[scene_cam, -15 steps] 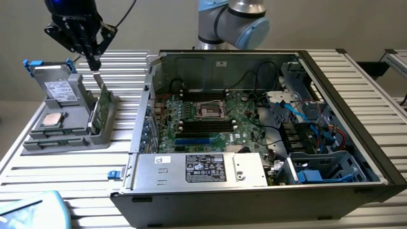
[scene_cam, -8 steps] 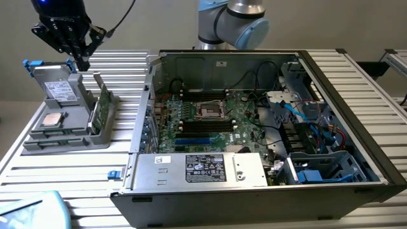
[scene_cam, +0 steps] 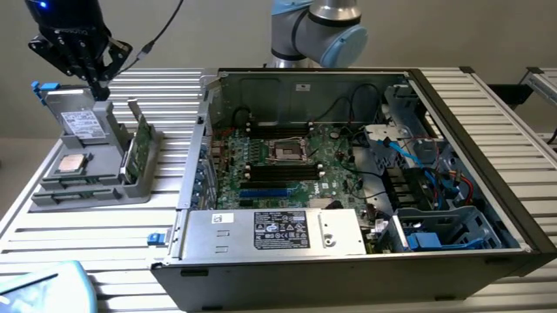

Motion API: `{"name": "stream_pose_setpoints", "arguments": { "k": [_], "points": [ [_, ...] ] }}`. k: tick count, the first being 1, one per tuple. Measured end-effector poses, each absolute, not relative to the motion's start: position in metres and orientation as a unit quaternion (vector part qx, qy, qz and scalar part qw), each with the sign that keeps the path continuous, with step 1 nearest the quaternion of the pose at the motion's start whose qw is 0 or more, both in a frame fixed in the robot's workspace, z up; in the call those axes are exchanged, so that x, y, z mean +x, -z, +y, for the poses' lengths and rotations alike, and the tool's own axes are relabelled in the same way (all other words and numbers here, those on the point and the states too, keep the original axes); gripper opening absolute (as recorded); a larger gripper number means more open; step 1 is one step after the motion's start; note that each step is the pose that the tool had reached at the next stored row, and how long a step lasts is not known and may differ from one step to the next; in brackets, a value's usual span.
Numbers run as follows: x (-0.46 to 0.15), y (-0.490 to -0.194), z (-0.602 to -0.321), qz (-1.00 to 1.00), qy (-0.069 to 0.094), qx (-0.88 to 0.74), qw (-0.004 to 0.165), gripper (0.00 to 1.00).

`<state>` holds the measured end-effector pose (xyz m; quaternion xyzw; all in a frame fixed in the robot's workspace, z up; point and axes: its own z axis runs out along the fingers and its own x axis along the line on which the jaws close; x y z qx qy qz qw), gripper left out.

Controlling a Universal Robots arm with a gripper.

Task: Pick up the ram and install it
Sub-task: 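Reach for the ram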

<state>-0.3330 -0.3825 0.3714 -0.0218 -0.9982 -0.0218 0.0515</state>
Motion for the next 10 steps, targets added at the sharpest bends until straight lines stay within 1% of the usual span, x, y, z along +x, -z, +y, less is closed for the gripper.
{"name": "stream_pose_setpoints", "arguments": {
  "k": [10],
  "points": [
    [-0.364, -0.362, -0.382, -0.998, 0.021, -0.009, 0.054, 0.11]
  ]
}}
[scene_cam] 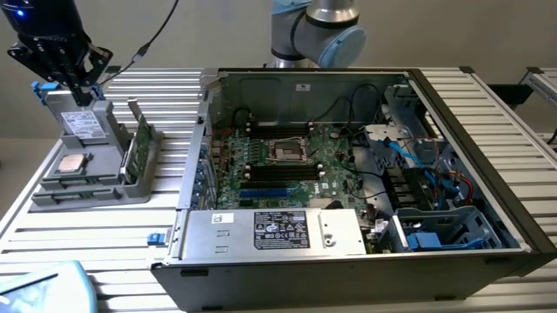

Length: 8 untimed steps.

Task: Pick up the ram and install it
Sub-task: 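Reach for the ram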

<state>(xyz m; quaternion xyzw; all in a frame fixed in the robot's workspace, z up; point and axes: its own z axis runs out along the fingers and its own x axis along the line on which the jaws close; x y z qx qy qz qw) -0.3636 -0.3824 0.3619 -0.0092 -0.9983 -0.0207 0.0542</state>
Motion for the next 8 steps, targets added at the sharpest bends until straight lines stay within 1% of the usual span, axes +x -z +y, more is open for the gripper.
{"name": "stream_pose_setpoints", "arguments": {
  "k": [8],
  "points": [
    [-0.39, -0.353, -0.383, -0.998, 0.02, -0.003, 0.054, 0.11]
  ]
}}
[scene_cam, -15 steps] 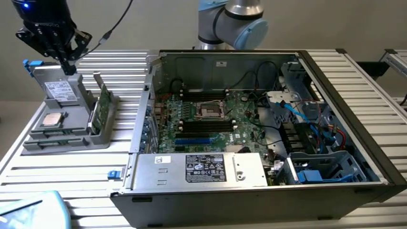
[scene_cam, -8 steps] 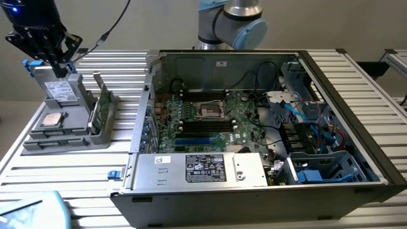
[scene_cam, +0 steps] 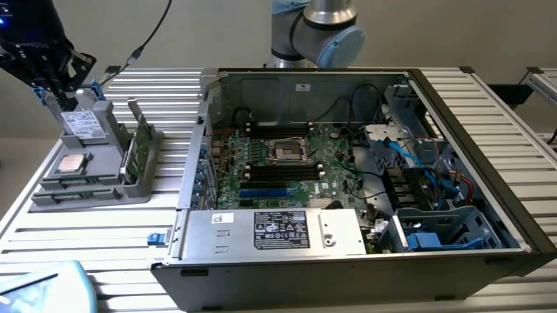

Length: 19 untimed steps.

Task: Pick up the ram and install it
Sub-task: 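Reach for the ram, then pick up the ram and move it above insertion slot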

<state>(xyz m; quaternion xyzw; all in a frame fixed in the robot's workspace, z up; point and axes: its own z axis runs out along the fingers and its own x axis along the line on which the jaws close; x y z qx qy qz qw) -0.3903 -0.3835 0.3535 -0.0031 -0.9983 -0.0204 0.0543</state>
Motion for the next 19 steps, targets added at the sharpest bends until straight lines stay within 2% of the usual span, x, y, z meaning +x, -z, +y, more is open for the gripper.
{"name": "stream_pose_setpoints", "arguments": {
  "k": [7, 19],
  "points": [
    [-0.397, -0.353, -0.396, -0.998, 0.021, 0.001, 0.054, 0.11],
    [-0.397, -0.353, -0.396, -0.998, 0.021, 0.001, 0.054, 0.11]
  ]
}}
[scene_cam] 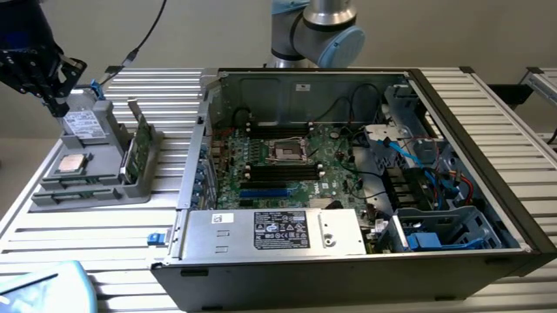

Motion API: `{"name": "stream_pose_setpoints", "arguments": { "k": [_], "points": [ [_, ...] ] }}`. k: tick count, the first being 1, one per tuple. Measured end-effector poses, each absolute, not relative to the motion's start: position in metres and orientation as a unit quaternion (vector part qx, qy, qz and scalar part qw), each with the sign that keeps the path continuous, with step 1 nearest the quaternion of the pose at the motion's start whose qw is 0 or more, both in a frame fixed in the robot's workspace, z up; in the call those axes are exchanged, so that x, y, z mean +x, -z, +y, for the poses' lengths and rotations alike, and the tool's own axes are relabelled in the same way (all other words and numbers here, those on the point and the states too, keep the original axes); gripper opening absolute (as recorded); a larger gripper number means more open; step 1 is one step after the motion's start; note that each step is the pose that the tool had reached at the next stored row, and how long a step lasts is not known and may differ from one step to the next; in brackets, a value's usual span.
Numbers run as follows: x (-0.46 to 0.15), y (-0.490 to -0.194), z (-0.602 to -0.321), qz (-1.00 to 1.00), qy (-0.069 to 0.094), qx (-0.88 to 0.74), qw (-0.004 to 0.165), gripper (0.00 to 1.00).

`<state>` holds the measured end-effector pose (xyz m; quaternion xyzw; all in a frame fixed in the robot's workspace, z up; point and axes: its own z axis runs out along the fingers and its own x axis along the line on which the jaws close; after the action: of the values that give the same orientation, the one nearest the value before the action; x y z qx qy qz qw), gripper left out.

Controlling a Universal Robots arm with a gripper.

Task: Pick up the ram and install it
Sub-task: 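Pick up the ram and move it above insertion slot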

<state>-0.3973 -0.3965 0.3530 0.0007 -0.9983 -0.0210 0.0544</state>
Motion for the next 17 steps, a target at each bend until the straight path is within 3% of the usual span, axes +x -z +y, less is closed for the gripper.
{"name": "stream_pose_setpoints", "arguments": {
  "k": [17],
  "points": [
    [-0.397, -0.34, -0.394, -0.992, 0.014, 0.11, 0.056, 0.11]
  ]
}}
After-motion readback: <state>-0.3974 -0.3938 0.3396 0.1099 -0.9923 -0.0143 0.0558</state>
